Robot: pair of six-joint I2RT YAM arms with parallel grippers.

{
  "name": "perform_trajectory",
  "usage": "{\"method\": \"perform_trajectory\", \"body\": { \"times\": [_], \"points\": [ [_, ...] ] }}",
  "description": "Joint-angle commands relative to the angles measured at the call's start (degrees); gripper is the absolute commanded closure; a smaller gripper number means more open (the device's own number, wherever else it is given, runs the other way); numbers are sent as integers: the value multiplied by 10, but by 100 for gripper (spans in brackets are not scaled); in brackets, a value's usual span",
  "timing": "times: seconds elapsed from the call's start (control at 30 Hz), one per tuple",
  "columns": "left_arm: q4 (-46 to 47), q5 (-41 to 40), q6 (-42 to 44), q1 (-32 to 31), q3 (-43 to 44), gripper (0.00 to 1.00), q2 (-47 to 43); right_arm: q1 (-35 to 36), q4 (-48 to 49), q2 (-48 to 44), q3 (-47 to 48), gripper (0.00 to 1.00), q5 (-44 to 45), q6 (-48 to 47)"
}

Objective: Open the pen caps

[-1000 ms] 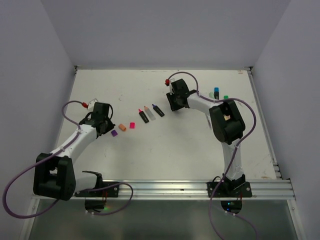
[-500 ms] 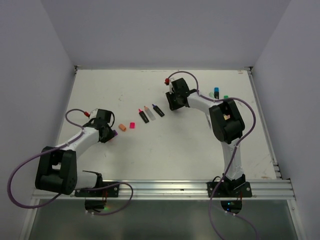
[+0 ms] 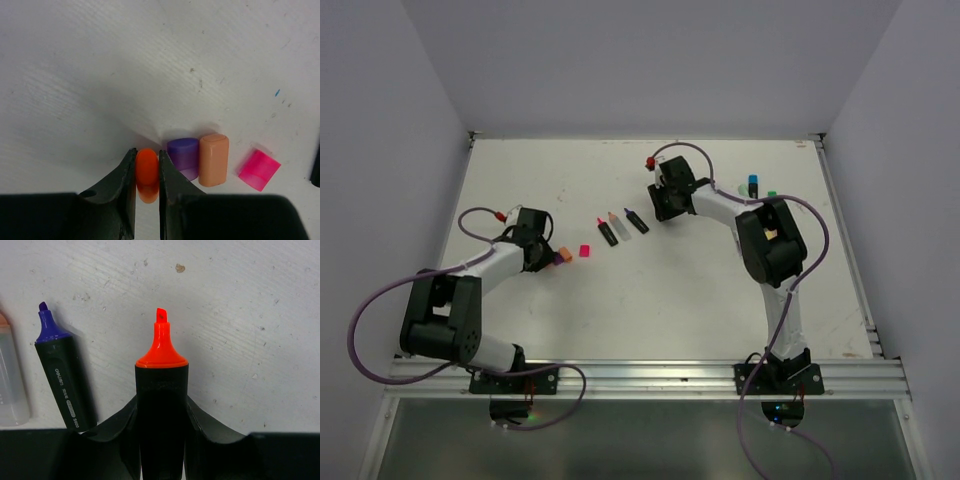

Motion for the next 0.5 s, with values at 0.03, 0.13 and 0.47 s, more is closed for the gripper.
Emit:
{"method": "perform_trajectory", "body": {
  "times": [0.03, 0.13, 0.47],
  "points": [
    [29, 39, 1, 4, 18, 100, 34, 9, -6, 9, 27, 73, -27, 8],
    [29, 49, 5, 4, 31, 100, 41, 9, -7, 13, 31, 73, -23, 9],
    [27, 20, 5, 4, -11, 85, 19, 13, -19, 16, 41, 64, -34, 6]
  ]
}}
